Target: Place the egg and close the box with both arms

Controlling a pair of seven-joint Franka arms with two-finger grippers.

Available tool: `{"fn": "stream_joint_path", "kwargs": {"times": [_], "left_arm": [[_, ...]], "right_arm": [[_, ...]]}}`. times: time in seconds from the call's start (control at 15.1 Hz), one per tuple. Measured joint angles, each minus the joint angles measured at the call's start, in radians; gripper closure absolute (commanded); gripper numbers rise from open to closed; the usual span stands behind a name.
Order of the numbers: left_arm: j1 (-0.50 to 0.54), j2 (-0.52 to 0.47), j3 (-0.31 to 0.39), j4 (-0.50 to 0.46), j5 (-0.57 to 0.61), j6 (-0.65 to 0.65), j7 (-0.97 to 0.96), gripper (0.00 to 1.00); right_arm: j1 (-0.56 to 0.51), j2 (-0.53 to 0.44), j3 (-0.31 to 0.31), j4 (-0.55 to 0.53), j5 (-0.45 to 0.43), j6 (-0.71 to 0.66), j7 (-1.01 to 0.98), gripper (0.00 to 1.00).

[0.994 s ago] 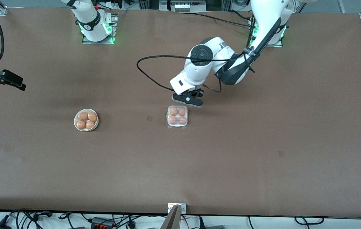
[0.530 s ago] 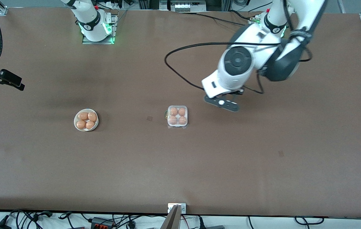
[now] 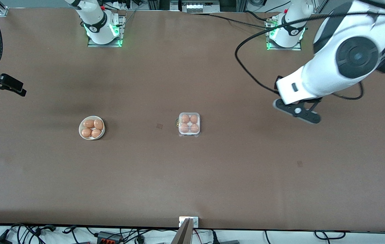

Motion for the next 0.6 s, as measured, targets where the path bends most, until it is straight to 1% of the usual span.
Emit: {"fn": "stream_joint_path", "kwargs": {"times": [0.13,0.2,0.4,0.46,0.6], "left_arm": [[-0.013,-0.065,0.093,-0.023,-0.028,0.015,0.001,0.0],[-0.017,-0.099,0.141,-0.051,-0.046,0.027,0.002,0.0],[-0.047,-0.194,0.283,-0.19,-0.088,0.112,0.012,0.0],[-0.056,-0.218,0.307,-0.241,-0.092,0.147,0.013,0.0],[-0.072,-0.261,0.326,-0.34,-0.094,0.252,0.007,0.0]], "right_arm": [[0.001,0.0,0.0,0.0,0.0,-0.002,0.0,0.0],[0.001,0.0,0.0,0.0,0.0,-0.002,0.0,0.0],[0.001,-0.002,-0.001,0.002,0.0,-0.002,0.0,0.0],[0.001,-0.004,-0.001,0.002,0.0,-0.004,0.0,0.0],[0.001,-0.007,-0.001,0.003,0.0,-0.024,0.0,0.0]]}}
